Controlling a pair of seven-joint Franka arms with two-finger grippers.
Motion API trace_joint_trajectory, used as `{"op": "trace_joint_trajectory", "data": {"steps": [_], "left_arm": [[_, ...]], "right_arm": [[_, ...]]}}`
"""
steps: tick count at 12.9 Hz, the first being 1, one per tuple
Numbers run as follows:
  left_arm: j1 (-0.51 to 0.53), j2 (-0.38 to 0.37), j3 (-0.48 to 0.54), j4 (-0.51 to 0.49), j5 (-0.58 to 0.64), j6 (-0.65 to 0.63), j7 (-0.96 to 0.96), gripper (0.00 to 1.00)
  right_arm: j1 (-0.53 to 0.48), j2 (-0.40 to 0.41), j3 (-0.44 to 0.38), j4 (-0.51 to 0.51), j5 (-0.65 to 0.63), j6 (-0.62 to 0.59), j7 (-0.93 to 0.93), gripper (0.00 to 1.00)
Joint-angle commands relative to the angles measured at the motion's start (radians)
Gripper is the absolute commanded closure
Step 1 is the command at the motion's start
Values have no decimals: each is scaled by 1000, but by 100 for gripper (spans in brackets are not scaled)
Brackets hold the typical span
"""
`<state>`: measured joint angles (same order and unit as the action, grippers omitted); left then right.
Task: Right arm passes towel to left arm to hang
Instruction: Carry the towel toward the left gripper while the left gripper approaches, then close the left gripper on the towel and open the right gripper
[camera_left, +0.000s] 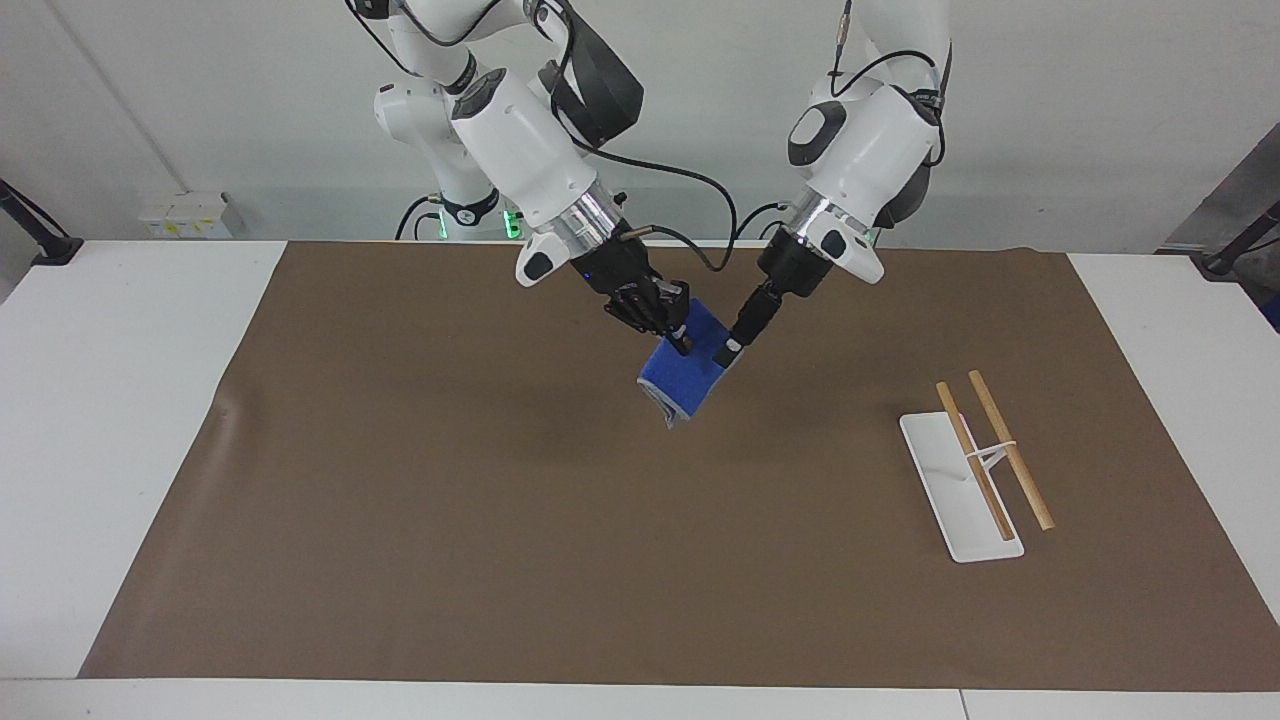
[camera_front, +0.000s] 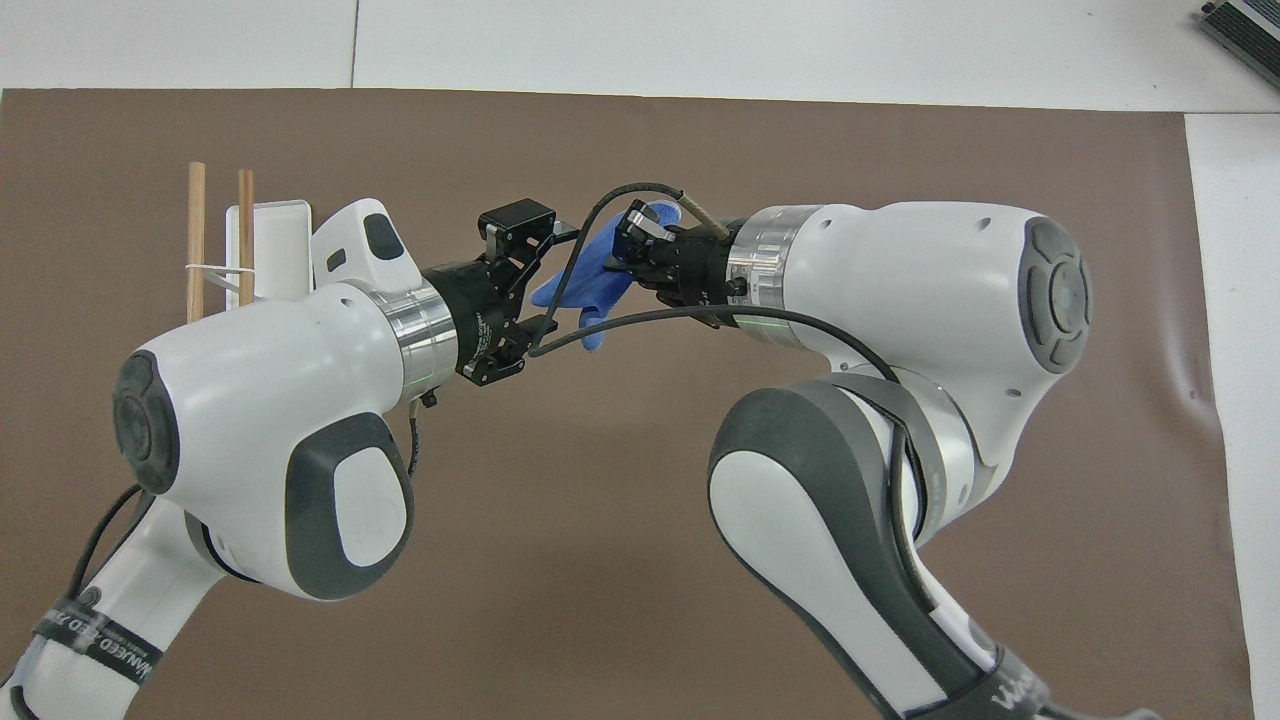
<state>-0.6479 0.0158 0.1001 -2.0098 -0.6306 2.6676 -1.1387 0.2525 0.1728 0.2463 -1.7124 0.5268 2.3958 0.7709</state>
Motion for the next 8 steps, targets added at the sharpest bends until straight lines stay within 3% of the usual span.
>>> {"op": "trace_joint_trajectory", "data": {"steps": [1, 8], "left_arm": [[-18, -1, 15, -9, -21, 24, -4, 21], [-16, -2, 15, -12, -18, 18, 26, 91]], "right_arm": [[-7, 1, 5, 5, 18, -14, 8, 100], [-9, -1, 5, 5, 18, -14, 8, 100]]}}
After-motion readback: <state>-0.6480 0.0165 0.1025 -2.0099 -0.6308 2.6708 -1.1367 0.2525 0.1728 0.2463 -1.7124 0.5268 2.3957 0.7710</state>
